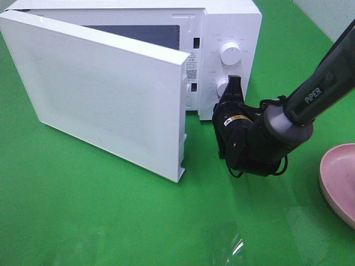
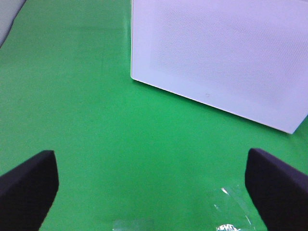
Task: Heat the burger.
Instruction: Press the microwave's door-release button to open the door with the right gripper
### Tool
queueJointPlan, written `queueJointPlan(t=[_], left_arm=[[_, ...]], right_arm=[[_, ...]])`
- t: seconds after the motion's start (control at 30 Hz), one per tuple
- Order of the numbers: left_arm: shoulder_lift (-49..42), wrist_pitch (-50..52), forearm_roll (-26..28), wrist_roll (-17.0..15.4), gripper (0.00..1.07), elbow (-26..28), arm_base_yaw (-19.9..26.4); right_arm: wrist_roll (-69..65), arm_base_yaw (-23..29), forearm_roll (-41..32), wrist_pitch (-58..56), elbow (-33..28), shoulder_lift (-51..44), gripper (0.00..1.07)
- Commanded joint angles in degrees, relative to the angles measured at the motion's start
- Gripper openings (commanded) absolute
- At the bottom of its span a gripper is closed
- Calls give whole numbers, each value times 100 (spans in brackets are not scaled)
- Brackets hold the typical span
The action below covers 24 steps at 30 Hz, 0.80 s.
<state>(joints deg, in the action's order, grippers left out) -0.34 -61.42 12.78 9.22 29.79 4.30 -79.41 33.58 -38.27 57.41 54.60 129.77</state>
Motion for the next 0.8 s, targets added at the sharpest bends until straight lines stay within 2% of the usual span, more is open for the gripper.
queueJointPlan(t=[0.03, 0.3, 0.47, 0.8], left_arm=[[-86, -11, 17, -11, 98, -11, -17], [-86, -11, 17, -11, 98, -11, -17], [-86, -11, 17, -11, 98, -11, -17], [-86, -11, 17, -11, 98, -11, -17]], right_arm=[[-183, -223, 567, 859, 527, 235, 0], [-183, -223, 556, 762, 521, 218, 0], [-183, -212, 579, 281, 504, 172, 0], [-143, 40, 556, 172, -143, -218, 0]])
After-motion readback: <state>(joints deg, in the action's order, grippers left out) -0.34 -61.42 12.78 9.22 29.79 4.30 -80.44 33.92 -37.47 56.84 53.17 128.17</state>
